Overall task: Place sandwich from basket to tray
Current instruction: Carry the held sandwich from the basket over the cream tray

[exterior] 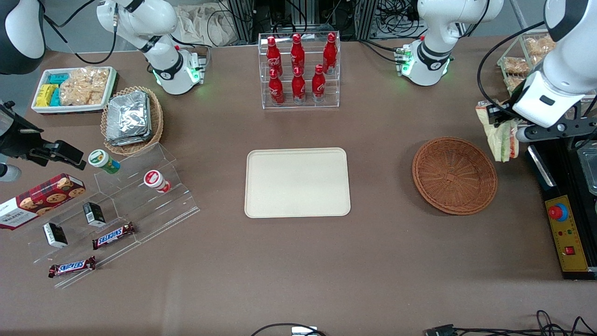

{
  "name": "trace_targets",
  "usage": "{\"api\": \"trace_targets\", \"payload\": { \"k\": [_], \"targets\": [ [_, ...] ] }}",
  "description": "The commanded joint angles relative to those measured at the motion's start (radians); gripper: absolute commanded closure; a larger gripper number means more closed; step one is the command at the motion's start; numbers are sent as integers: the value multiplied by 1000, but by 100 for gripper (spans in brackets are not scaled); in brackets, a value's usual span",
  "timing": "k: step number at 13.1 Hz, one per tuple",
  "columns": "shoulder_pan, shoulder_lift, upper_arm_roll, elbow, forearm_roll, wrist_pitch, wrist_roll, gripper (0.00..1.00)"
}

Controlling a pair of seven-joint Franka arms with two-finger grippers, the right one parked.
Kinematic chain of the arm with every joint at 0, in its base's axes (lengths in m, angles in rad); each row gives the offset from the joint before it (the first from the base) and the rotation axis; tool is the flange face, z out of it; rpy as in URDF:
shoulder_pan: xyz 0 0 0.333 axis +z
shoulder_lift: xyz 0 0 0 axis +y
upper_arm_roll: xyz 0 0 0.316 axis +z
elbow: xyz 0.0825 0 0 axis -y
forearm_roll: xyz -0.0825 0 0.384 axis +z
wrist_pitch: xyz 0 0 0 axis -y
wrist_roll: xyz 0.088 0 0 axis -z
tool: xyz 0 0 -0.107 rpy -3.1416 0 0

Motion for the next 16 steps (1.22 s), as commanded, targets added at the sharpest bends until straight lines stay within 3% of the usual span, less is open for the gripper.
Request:
{"api": "trace_targets", "payload": {
  "k": [1, 3, 8, 11, 16],
  "targets": [
    [-3, 86, -83, 126, -4, -54, 5, 81],
    [-1, 108, -206, 142, -2, -51, -33, 81],
    [-3, 338, -557, 376, 10, -49, -445, 81],
    [-8, 357, -597, 354, 13, -13, -472, 80],
    [-14, 365, -596, 6, 110, 317, -481, 79]
  ]
}}
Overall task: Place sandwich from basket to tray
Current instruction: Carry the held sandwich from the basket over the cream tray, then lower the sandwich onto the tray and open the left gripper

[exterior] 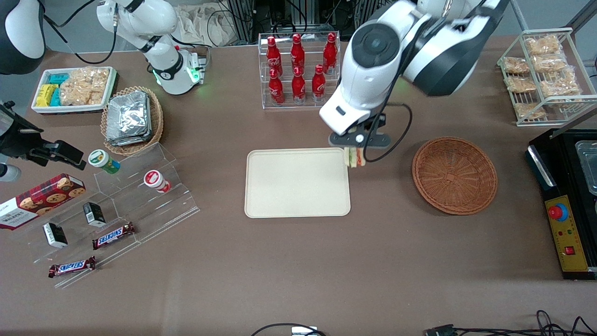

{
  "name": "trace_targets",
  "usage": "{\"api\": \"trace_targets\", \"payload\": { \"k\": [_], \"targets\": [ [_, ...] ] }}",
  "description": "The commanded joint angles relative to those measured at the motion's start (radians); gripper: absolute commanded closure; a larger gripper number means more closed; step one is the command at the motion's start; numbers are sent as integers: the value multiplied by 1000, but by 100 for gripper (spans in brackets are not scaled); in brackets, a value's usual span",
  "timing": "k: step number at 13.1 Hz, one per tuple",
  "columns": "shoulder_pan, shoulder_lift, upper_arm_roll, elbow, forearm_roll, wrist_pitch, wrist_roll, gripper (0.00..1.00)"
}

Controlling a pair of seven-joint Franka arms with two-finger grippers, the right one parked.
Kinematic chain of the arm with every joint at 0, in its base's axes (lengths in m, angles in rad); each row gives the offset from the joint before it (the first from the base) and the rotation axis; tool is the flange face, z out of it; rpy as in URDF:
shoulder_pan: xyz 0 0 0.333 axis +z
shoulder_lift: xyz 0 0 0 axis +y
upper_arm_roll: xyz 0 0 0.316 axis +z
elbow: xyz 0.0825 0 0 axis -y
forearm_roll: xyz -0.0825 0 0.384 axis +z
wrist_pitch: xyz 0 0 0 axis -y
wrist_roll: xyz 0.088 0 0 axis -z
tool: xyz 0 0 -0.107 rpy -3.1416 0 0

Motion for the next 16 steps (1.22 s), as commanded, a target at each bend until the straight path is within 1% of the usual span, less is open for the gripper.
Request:
{"api": "trace_targets", "payload": {
  "k": [1, 2, 4, 7, 10, 14, 16],
  "targets": [
    [5, 29, -12, -151, 35, 168, -21, 79],
    [3, 55, -9, -174, 46, 219, -22, 79],
    [2, 131, -8, -204, 151, 288, -61, 79],
    [-12, 227, -8, -208, 237, 362, -127, 79],
    [-13, 277, -8, -207, 278, 405, -157, 79],
    [-13, 307, -5, -222, 279, 465, -159, 79],
    [-13, 316, -3, -227, 294, 476, -162, 79]
  ]
}}
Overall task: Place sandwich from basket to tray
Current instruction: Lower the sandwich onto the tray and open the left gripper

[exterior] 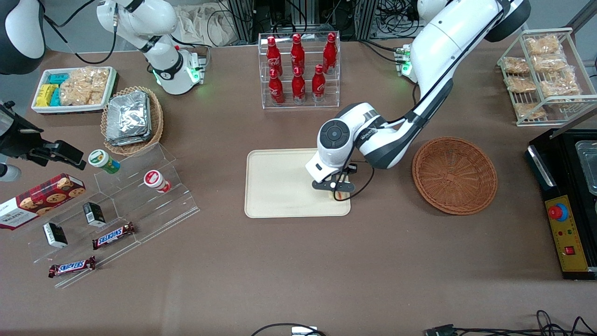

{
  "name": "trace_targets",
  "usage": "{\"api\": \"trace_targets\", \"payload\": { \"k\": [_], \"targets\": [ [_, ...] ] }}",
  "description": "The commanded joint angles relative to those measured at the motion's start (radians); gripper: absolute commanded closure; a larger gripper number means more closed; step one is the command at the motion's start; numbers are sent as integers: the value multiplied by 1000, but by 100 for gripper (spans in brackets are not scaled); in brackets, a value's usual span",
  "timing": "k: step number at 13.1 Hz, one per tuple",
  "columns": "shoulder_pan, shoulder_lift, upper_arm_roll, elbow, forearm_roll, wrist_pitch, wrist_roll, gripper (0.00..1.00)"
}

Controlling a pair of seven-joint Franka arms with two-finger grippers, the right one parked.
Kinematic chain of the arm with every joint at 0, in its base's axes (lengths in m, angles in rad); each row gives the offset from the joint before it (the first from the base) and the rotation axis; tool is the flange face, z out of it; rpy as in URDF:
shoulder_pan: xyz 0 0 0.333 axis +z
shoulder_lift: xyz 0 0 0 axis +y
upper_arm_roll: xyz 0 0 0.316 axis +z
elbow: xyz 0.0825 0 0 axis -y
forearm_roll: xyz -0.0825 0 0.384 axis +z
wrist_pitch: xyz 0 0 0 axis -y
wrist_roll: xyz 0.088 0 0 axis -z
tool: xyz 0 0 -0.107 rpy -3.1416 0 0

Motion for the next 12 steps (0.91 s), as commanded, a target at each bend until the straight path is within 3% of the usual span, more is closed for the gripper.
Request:
{"api": "trace_targets", "payload": {
  "k": [1, 6, 7, 8, 12],
  "targets": [
    [-1, 17, -3, -5, 47, 27, -47, 79],
    [-1, 42, -3, -5, 70, 52, -80, 77],
    [-1, 44, -5, -3, 70, 52, -81, 49],
    [1, 44, -3, -3, 69, 51, -84, 0],
    [6, 38, -5, -2, 67, 41, -86, 0]
  ]
}}
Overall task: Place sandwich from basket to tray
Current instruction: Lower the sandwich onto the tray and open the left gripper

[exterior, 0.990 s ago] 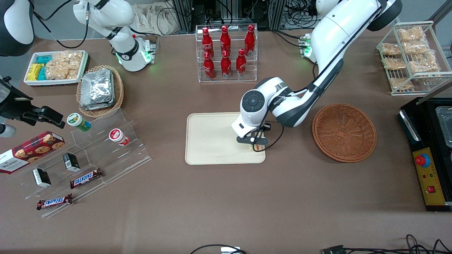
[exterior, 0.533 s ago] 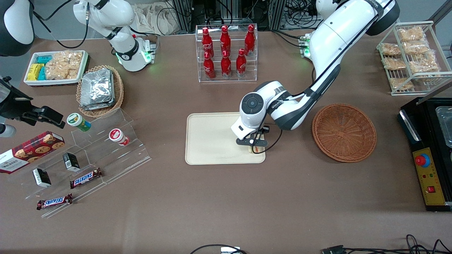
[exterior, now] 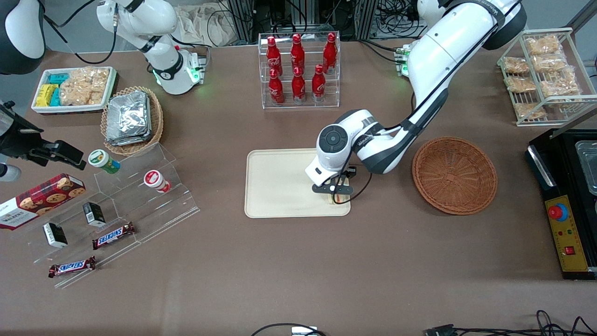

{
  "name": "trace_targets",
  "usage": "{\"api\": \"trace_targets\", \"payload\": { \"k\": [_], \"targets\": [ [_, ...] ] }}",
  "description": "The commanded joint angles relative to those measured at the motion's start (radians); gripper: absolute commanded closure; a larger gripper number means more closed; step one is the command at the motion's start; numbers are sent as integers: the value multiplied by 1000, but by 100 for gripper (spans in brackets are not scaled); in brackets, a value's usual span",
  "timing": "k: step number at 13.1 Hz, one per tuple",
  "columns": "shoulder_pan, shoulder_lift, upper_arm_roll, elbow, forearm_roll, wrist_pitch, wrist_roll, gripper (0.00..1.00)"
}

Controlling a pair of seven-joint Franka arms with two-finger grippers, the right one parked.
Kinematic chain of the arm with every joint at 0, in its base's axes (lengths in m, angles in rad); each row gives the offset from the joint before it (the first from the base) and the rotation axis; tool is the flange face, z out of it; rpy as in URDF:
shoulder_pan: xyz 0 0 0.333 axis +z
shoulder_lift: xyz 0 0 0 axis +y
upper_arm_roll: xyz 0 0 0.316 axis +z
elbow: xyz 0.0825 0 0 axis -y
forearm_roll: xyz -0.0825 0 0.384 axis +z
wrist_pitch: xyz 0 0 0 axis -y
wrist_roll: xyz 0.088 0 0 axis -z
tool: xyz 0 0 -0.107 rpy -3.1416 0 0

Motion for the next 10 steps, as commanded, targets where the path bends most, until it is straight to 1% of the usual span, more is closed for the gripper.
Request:
{"api": "trace_targets", "payload": {
  "k": [1, 3, 5, 6, 8, 10],
  "targets": [
    [7, -13, -5, 1, 15, -5, -22, 0],
    [10, -25, -7, 6, 11, -23, -22, 0],
    [16, -79, -8, 12, -6, -63, -16, 0],
    [17, -117, -10, 24, -46, -89, -16, 0],
    [22, -215, -5, 61, -182, -156, 2, 0],
    [36, -318, 4, 90, -247, -251, 73, 0]
  ]
}}
